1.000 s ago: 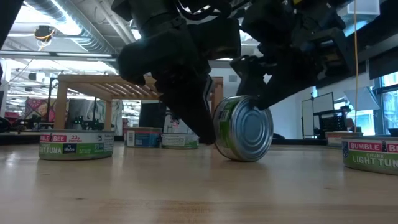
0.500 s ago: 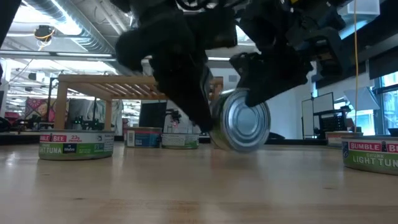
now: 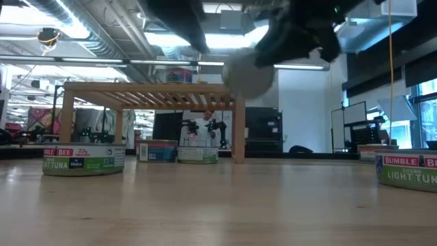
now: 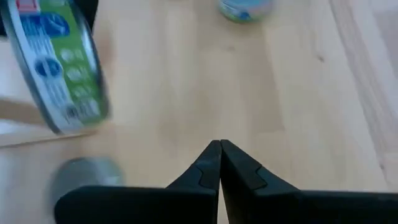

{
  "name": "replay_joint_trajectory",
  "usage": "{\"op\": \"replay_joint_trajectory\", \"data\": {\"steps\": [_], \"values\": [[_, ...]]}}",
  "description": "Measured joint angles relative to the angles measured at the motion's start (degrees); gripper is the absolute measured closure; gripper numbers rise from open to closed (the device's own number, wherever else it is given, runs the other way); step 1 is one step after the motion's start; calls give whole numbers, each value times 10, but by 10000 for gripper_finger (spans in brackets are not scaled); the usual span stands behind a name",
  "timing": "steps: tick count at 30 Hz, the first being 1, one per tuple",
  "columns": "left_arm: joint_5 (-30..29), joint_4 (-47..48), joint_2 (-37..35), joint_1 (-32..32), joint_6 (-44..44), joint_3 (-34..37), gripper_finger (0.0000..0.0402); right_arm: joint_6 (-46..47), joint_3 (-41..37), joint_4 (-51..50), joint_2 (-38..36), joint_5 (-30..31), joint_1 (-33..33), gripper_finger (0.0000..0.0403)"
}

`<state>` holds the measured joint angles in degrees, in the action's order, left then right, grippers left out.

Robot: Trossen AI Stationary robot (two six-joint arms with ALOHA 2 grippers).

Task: Stack canned seafood by type on shelf
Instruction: Stack the green tuna can on top of the green tuna can on the shelf

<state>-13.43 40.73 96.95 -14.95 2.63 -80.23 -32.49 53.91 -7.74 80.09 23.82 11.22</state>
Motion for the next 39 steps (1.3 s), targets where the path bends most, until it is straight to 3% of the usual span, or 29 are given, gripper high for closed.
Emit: {"op": "replay_joint_trajectory", "data": {"steps": [6,10,15,20,25,31,39], "values": [[-112,16,-85,10,-8,0,396,-205,27,80,-16,170,-11,255],[-167,-12,-118,25,-34,0,396,-350,28,182,-15,191,-55,255],[-173,-70,-127,57,-88,0,396,-442,29,259,-9,139,-137,255],[-173,-99,-124,105,-101,0,396,-462,29,256,5,40,-214,255],[-166,-132,-123,160,-109,0,396,-471,29,295,43,-12,-269,255],[-102,-165,-115,217,-116,0,396,-532,28,386,99,-28,-303,255],[-90,-205,-77,269,-137,1,396,-552,28,408,127,-55,-309,249]]}}
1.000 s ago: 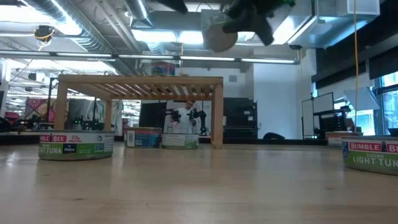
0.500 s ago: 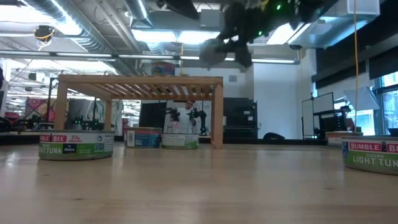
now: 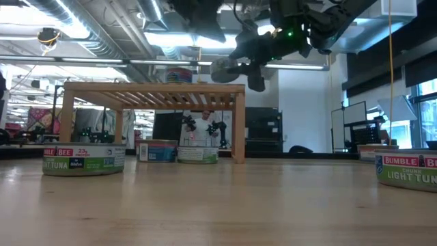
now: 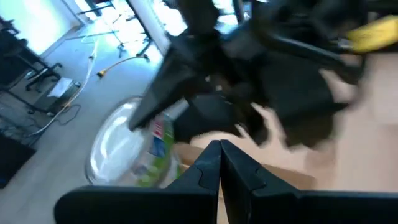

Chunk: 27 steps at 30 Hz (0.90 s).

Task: Stack canned seafood by type on shelf
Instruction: Stack the green tuna can on top of the green tuna can on the shelf

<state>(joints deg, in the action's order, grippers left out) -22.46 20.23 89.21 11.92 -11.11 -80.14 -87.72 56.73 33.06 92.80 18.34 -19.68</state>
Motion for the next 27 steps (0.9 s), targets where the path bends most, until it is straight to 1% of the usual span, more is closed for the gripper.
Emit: {"op": "replay_joint_trajectory", "data": {"steps": [4,13,17,21,27], "values": [[0,-34,24,23,-7,0,396,0,0,-1,1,-11,0,248],[2,-60,54,59,-9,0,396,3,0,-2,1,-22,-3,246],[2,-63,59,64,-8,0,396,3,0,-3,1,-31,-4,245],[5,-63,63,68,-6,0,396,5,0,-13,1,-62,-20,245],[2,-62,66,73,-4,0,396,47,0,-16,1,-77,-34,245]]}}
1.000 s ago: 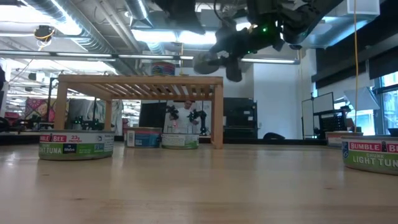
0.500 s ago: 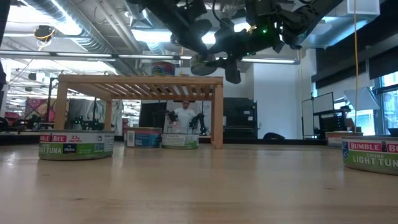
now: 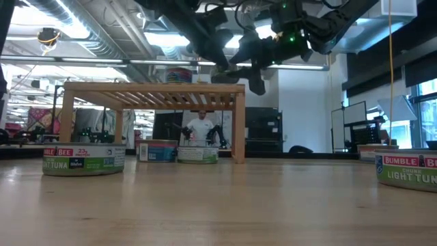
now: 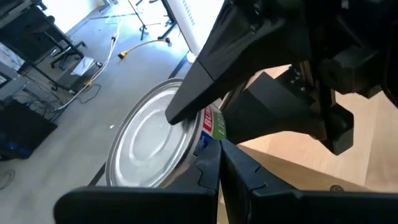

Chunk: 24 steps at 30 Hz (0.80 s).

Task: Stack canned seafood by type on shelf
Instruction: Stack the green tuna can on top of the green tuna can on the shelf

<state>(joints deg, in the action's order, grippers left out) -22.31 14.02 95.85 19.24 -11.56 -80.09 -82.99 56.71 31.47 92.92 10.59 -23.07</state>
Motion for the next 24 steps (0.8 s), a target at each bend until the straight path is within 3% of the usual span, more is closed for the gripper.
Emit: {"op": "replay_joint_trajectory", "data": {"steps": [24], "values": [[69,-27,1,22,28,0,396,7,0,-18,0,-41,-3,244]]}}
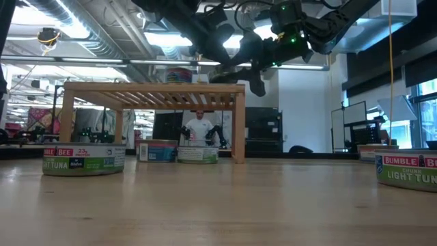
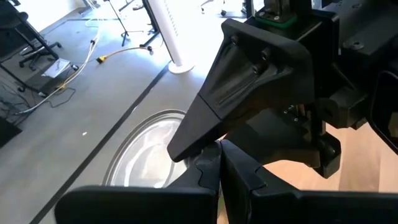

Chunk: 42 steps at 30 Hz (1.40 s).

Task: Stack canned seafood by type on shelf
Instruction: Stack the green tuna can on top of the green tuna can on the shelf

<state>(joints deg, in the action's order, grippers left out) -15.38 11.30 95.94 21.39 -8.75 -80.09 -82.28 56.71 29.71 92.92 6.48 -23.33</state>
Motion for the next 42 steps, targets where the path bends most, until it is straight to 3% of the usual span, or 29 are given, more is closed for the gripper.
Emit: {"op": "replay_joint_trajectory", "data": {"steps": [30,42], "values": [[9,-15,26,5,0,-1,396,-1,0,-10,0,-11,0,243],[1,-10,28,8,-3,1,396,2,0,-14,0,-26,1,162]]}}
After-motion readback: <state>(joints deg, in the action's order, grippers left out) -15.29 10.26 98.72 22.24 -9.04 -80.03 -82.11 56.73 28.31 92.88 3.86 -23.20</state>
